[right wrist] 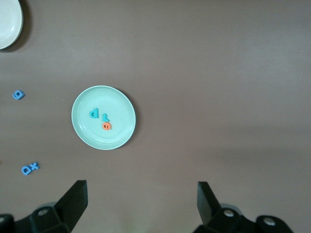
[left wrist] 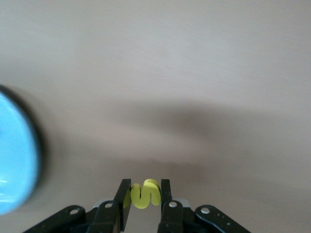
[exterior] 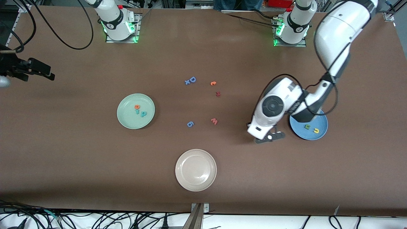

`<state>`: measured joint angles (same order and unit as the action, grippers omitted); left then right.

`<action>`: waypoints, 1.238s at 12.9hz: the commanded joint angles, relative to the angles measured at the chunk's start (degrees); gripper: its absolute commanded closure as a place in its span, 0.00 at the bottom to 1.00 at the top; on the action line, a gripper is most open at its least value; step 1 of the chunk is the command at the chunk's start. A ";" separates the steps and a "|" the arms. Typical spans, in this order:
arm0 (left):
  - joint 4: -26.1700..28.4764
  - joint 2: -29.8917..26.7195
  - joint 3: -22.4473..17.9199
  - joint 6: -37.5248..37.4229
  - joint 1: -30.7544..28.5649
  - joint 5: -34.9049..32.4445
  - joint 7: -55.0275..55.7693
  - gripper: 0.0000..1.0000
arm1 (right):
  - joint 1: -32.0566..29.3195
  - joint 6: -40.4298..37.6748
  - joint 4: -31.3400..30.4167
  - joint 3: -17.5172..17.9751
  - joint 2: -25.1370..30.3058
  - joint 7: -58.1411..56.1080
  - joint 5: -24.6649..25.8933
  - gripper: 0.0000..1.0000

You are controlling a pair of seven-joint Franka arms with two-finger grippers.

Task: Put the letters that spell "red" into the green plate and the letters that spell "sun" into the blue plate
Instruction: 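Carry the s to the blue plate and release it with the left gripper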

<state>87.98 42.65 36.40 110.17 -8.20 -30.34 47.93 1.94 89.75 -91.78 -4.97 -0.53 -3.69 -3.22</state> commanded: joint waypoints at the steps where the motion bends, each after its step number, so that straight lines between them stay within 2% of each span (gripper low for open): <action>1: -1.50 -0.20 0.51 -5.83 -4.70 1.16 -11.59 0.77 | -1.41 6.47 -10.86 2.33 7.28 -0.43 1.63 0.00; 2: -1.59 -0.20 0.34 -6.71 -6.72 0.90 -16.33 0.76 | -1.50 7.19 -10.45 2.68 6.77 -0.87 1.81 0.00; 4: -1.50 -0.20 0.33 -6.98 -11.11 0.63 -23.90 0.75 | -1.59 6.94 -9.48 6.79 6.33 -0.88 7.40 0.00; 5: -1.50 -0.11 0.33 -6.98 -13.13 0.98 -28.64 0.75 | -2.11 6.59 -9.47 7.86 6.42 -0.35 7.78 0.00; 8: -0.62 0.33 0.07 -6.98 -17.89 1.25 -38.50 0.75 | -3.26 6.93 -9.65 7.26 6.07 1.31 3.23 0.00; 9: -0.36 0.42 0.07 -6.98 -19.21 1.25 -41.75 0.55 | -3.17 7.11 -9.56 7.17 6.06 2.80 2.87 0.00; 10: -0.36 0.50 -0.02 -7.07 -19.91 1.25 -43.35 0.08 | -3.17 7.20 -9.56 7.17 5.89 3.34 2.78 0.00; 11: -0.44 0.33 0.07 -8.20 -20.44 1.25 -43.54 0.00 | -3.17 7.20 -9.48 6.99 5.71 3.34 2.69 0.00; 13: -1.14 -0.20 0.16 -10.67 -21.50 1.33 -43.54 0.00 | -3.08 7.02 -9.47 5.07 4.84 2.99 0.25 0.00; 16: -1.50 -2.13 0.33 -11.90 -22.20 1.42 -43.54 0.00 | -2.38 7.37 -8.51 5.67 4.66 3.17 0.93 0.00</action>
<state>86.53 42.87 36.25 100.04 -29.62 -30.28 6.14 -0.61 96.51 -100.50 0.09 3.70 -0.91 -1.78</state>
